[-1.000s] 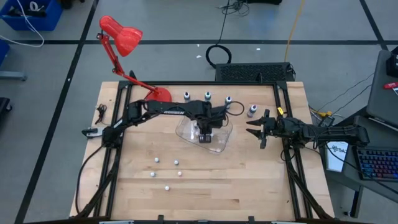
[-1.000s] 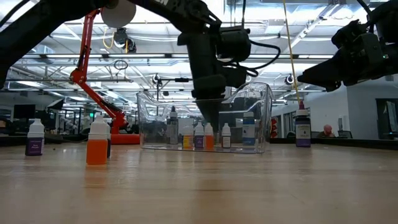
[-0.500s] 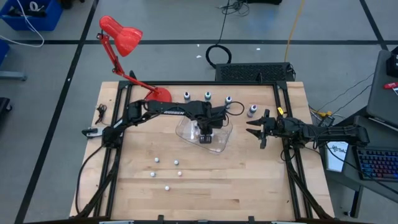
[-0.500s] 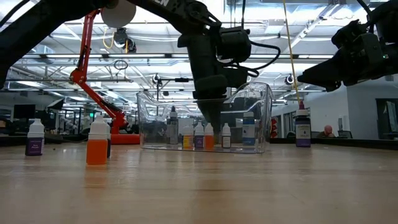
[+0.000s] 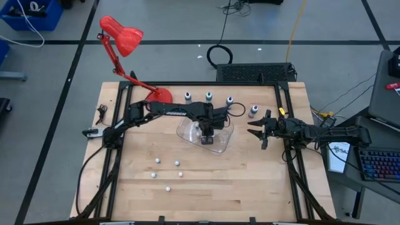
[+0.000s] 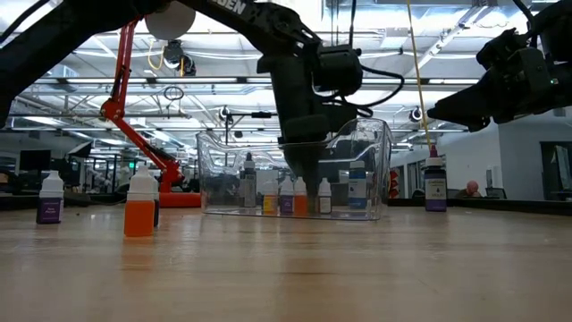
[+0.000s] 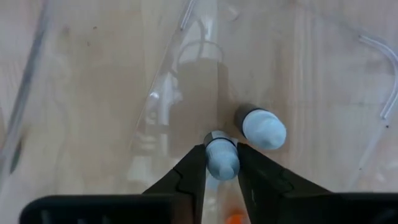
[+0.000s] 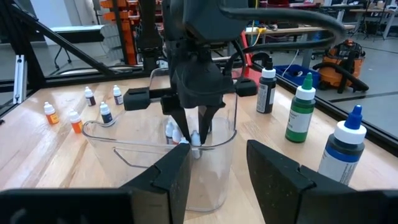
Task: Pick & Place food coloring
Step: Put the small green food coloring bottle in the transparent bin, then put the small purple food coloring bottle in the transparent bin
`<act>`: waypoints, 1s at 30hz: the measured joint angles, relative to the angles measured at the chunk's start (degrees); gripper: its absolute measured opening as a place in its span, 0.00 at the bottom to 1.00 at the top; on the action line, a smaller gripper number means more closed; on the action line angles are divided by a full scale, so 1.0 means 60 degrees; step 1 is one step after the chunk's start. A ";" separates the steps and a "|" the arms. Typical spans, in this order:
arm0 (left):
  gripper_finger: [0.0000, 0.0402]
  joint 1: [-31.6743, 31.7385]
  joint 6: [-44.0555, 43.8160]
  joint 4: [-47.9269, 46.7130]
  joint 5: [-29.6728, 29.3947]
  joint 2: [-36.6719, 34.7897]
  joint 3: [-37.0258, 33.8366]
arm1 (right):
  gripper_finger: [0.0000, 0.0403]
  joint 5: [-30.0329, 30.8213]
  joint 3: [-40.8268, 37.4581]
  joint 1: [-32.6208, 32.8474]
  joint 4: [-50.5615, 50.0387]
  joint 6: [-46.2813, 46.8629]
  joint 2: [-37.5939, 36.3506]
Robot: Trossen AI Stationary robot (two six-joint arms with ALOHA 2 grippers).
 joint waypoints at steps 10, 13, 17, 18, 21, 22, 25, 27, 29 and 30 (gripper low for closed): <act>0.36 -0.0011 -0.0207 -0.0037 -0.0002 0.0025 -0.0024 | 0.36 0.0000 0.0000 0.0000 0.0000 0.0000 0.0000; 0.39 -0.0011 -0.0217 -0.0040 -0.0003 0.0025 -0.0022 | 0.36 0.0000 0.0000 -0.0001 0.0003 0.0000 0.0000; 0.44 -0.0011 -0.0217 -0.0109 0.0001 0.0010 -0.0022 | 0.36 0.0000 0.0000 0.0000 0.0000 0.0000 0.0000; 0.44 -0.0011 -0.0217 -0.0142 -0.0001 -0.0030 -0.0022 | 0.36 0.0000 0.0000 -0.0004 0.0003 0.0000 0.0000; 0.46 -0.0011 -0.0185 -0.0147 -0.0007 -0.0208 -0.0022 | 0.36 0.0000 0.0000 0.0000 0.0000 0.0000 0.0000; 0.47 -0.0011 -0.0181 -0.0134 -0.0010 -0.0280 -0.0022 | 0.36 0.0000 0.0000 0.0000 0.0000 0.0000 0.0000; 0.47 -0.0011 -0.0157 -0.0078 -0.0100 -0.0548 -0.0004 | 0.36 0.0000 0.0000 -0.0001 0.0000 0.0000 0.0000; 0.47 -0.0011 -0.0150 -0.0087 -0.0331 -0.0727 -0.0004 | 0.36 0.0000 0.0000 0.0000 0.0000 0.0000 0.0000; 0.47 -0.0011 -0.0152 -0.0178 -0.0551 -0.0913 -0.0004 | 0.36 0.0000 0.0000 -0.0001 0.0000 0.0000 0.0000; 0.47 -0.0011 -0.0156 -0.0258 -0.0593 -0.1021 -0.0004 | 0.36 0.0000 0.0000 0.0000 0.0000 0.0000 0.0000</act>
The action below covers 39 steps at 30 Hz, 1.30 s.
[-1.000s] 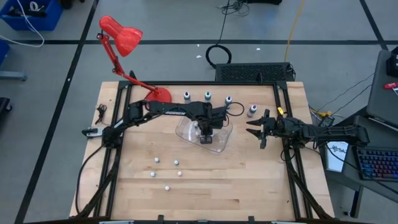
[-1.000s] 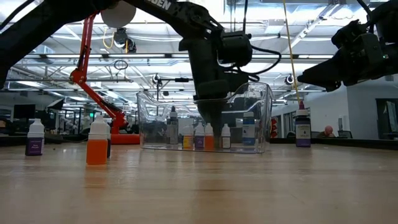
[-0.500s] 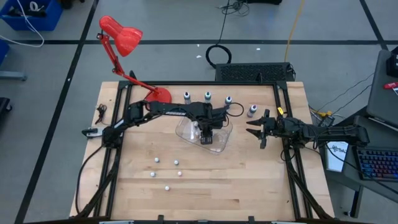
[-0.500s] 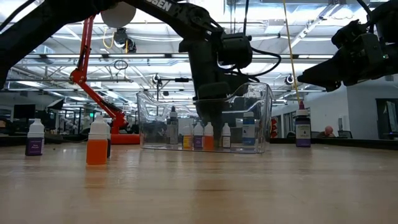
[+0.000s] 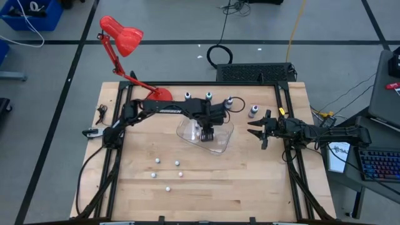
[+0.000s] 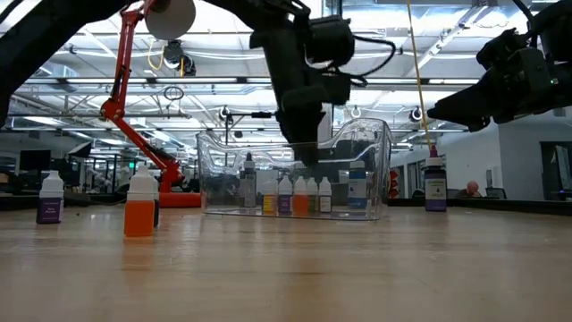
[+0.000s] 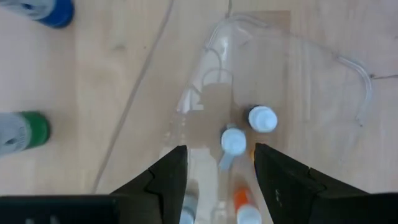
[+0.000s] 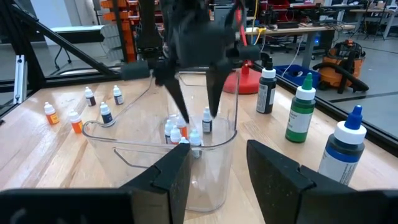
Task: Pick & Place food coloring
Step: Put the small purple food coloring bottle in the transparent bin
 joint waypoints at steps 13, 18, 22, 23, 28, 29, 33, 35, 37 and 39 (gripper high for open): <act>0.47 -0.1135 -0.4263 -0.3644 0.0232 -0.1957 0.0011 | 0.36 0.0000 0.0000 -0.0001 0.0000 -0.0002 0.0000; 0.47 -0.2427 -0.6934 -0.4254 -0.0430 -0.1950 0.0007 | 0.36 0.0000 0.0000 -0.0003 0.0004 0.0000 -0.0004; 0.47 -0.3350 -0.9029 -0.5303 -0.0577 -0.1778 -0.0101 | 0.36 0.0000 0.0000 -0.0002 0.0000 0.0000 -0.0004; 0.47 -0.3564 -0.9595 -0.5587 -0.0759 -0.1777 -0.0228 | 0.36 0.0000 0.0000 -0.0002 0.0000 0.0000 -0.0004; 0.47 -0.4413 -1.1643 -0.5559 -0.1357 -0.2298 -0.1902 | 0.36 0.0000 0.0000 -0.0001 0.0002 0.0000 -0.0004; 0.47 -0.4515 -1.1989 -0.5469 -0.1425 -0.2489 -0.2323 | 0.36 0.0000 0.0000 -0.0003 0.0003 0.0000 -0.0004; 0.47 -0.4783 -1.3342 -0.4888 -0.1349 -0.3473 -0.4172 | 0.36 0.0000 0.0000 0.0000 -0.0011 0.0000 0.0000; 0.47 -0.4853 -1.3664 -0.3963 -0.1178 -0.4171 -0.5027 | 0.36 0.0000 0.0000 0.0000 0.0002 0.0000 0.0004; 0.47 -0.4891 -1.3905 -0.2896 -0.1057 -0.4802 -0.5770 | 0.36 0.0000 0.0000 0.0000 0.0025 0.0000 0.0011; 0.47 -0.4903 -1.4061 -0.1846 -0.1018 -0.5294 -0.6451 | 0.36 0.0000 0.0000 0.0000 0.0017 0.0000 0.0018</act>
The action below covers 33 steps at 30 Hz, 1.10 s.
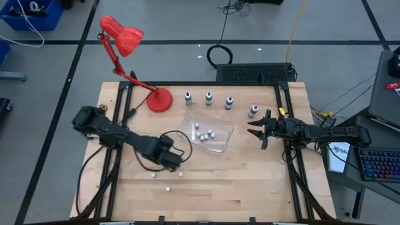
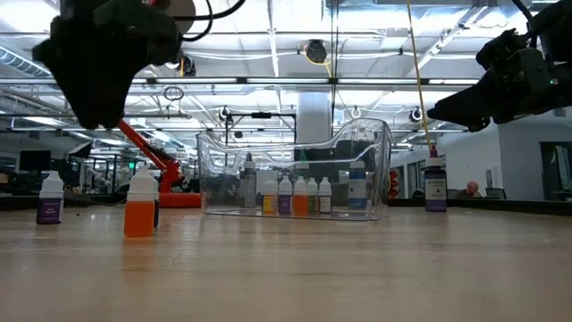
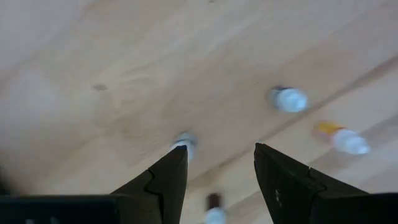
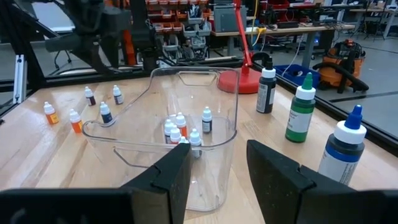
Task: Pick & Place food coloring
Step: Put the small purple food coloring bottle in the transparent bin
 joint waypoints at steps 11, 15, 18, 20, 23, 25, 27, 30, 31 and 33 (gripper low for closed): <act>0.47 0.0072 -0.1008 0.1023 0.0852 -0.0625 -0.2150 | 0.36 0.0000 0.0000 0.0000 0.0005 0.0000 -0.0004; 0.47 0.0087 -0.1027 0.1067 0.0854 -0.0625 -0.2241 | 0.36 0.0000 0.0000 0.0000 0.0006 0.0000 -0.0004; 0.47 0.0052 -0.1072 0.1126 0.0883 -0.0625 -0.2241 | 0.36 0.0000 0.0000 -0.0001 0.0008 0.0000 -0.0004; 0.47 0.0047 -0.1093 0.1160 0.0880 -0.0625 -0.2241 | 0.36 0.0000 0.0000 0.0000 0.0009 0.0000 -0.0004; 0.47 0.0044 -0.1093 0.1411 0.0878 -0.0625 -0.2241 | 0.36 0.0000 0.0000 0.0000 0.0009 0.0000 -0.0004; 0.47 0.0044 -0.1089 0.1540 0.0876 -0.0625 -0.2241 | 0.36 0.0000 0.0000 0.0000 0.0009 0.0000 -0.0004; 0.47 0.0044 -0.1093 0.1536 0.0916 -0.0625 -0.2241 | 0.36 0.0000 0.0000 -0.0003 0.0009 0.0000 -0.0004; 0.47 0.0044 -0.1109 0.1533 0.1063 -0.0569 -0.2241 | 0.36 0.0000 0.0000 0.0000 0.0012 0.0000 -0.0004; 0.47 0.0044 -0.1140 0.1531 0.1112 -0.0535 -0.2241 | 0.36 0.0000 0.0000 0.0000 0.0009 0.0000 -0.0004; 0.47 0.0044 -0.1146 0.1521 0.1202 -0.0486 -0.2241 | 0.36 0.0000 0.0000 0.0000 0.0012 0.0000 -0.0004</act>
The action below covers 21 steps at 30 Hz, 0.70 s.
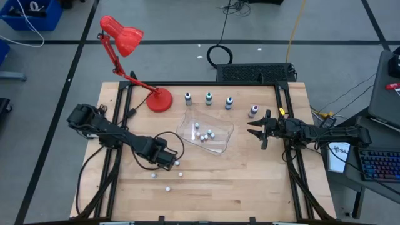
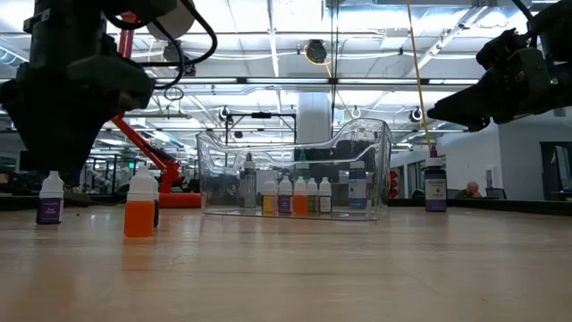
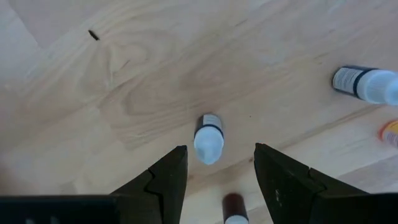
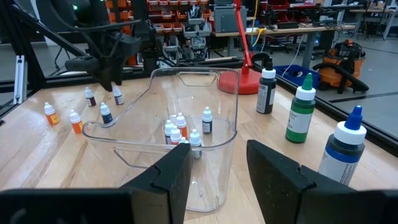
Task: Pick & Place food coloring
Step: Put the small purple food coloring bottle in the transparent bin
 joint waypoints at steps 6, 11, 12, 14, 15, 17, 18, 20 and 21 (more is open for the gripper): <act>0.47 0.0000 0.0060 -0.0014 0.0079 0.0174 0.0004 | 0.36 0.0000 0.0000 0.0000 0.0000 0.0000 0.0000; 0.47 0.0000 0.0100 -0.0011 0.0079 0.0174 0.0004 | 0.36 0.0000 0.0000 0.0000 0.0000 0.0000 0.0000; 0.47 0.0000 0.0100 -0.0016 0.0079 0.0174 0.0004 | 0.36 0.0000 0.0000 -0.0002 0.0000 0.0000 0.0000; 0.47 0.0000 0.0102 0.0033 0.0079 0.0174 -0.0098 | 0.36 0.0000 0.0000 -0.0001 0.0000 0.0000 0.0000; 0.47 0.0000 0.0083 0.0037 0.0091 0.0174 -0.0197 | 0.36 0.0000 0.0000 0.0000 0.0000 0.0000 0.0000; 0.47 0.0001 -0.0011 0.0013 0.0200 0.0174 -0.0438 | 0.36 0.0000 0.0000 0.0000 0.0000 0.0000 0.0000; 0.47 0.0005 -0.0032 0.0004 0.0221 0.0174 -0.0539 | 0.36 0.0000 0.0000 -0.0001 0.0000 0.0000 0.0001; 0.47 0.0029 -0.0049 0.0004 0.0201 0.0174 -0.0608 | 0.36 0.0000 0.0000 -0.0002 0.0000 0.0000 0.0004; 0.47 0.0032 -0.0035 0.0015 0.0130 0.0174 -0.0608 | 0.36 0.0000 0.0000 -0.0002 0.0000 0.0000 0.0002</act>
